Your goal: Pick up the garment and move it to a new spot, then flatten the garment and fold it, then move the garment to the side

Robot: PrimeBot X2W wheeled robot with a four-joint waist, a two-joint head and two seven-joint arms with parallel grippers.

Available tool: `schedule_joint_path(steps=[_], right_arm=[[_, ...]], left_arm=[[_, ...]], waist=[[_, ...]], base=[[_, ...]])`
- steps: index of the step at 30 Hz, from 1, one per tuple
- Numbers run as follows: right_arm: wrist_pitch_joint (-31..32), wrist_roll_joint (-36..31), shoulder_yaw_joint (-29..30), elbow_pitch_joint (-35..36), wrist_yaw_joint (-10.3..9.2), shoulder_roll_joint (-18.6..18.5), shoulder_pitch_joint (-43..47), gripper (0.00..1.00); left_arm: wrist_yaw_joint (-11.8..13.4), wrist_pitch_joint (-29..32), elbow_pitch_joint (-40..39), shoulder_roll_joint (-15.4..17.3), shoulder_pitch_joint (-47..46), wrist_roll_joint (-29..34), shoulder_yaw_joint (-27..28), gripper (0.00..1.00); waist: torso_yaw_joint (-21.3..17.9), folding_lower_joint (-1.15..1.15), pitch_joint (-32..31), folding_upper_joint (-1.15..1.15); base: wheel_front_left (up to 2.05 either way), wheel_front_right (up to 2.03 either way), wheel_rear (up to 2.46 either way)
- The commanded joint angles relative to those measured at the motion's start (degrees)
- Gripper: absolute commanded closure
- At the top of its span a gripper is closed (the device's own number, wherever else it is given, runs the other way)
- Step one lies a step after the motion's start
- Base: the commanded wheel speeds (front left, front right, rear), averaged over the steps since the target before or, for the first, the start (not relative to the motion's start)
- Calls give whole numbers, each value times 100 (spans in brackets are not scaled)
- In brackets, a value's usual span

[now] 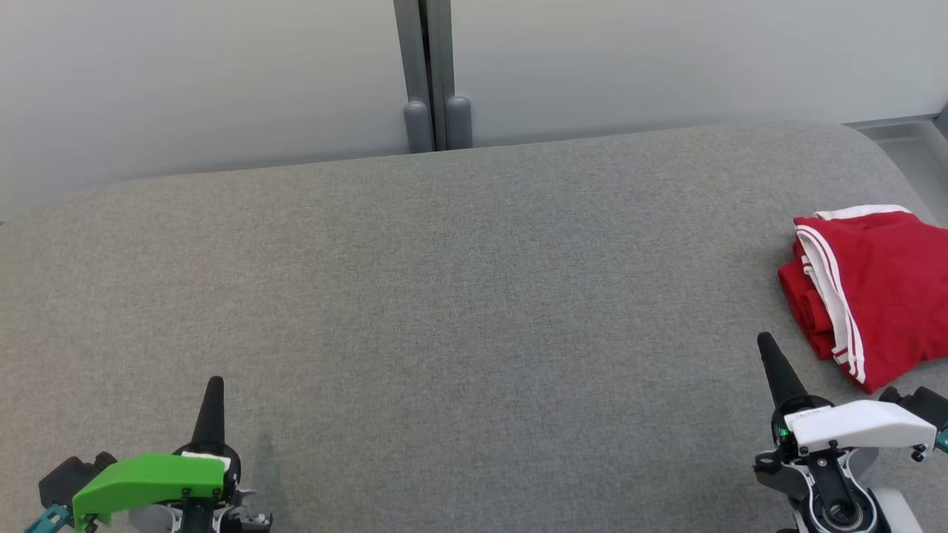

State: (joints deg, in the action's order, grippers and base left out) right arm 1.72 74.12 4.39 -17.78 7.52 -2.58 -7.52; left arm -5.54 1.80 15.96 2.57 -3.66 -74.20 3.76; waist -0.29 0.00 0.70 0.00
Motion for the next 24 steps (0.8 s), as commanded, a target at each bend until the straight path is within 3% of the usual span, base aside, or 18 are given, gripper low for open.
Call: schedule_joint_path(steps=[1, 24], right_arm=[[41, 138, 28, 82, -3, -31, 47, 100], [323, 1166, 151, 275, -5, -39, 108, 100]], left_arm=[[-36, 30, -56, 39, -130, -127, 45, 100], [-147, 307, -148, 45, -239, -1157, 194, 100]], waist=[[1, 0, -2, 0], [17, 0, -30, 0]], base=[[0, 0, 0], [0, 0, 0]])
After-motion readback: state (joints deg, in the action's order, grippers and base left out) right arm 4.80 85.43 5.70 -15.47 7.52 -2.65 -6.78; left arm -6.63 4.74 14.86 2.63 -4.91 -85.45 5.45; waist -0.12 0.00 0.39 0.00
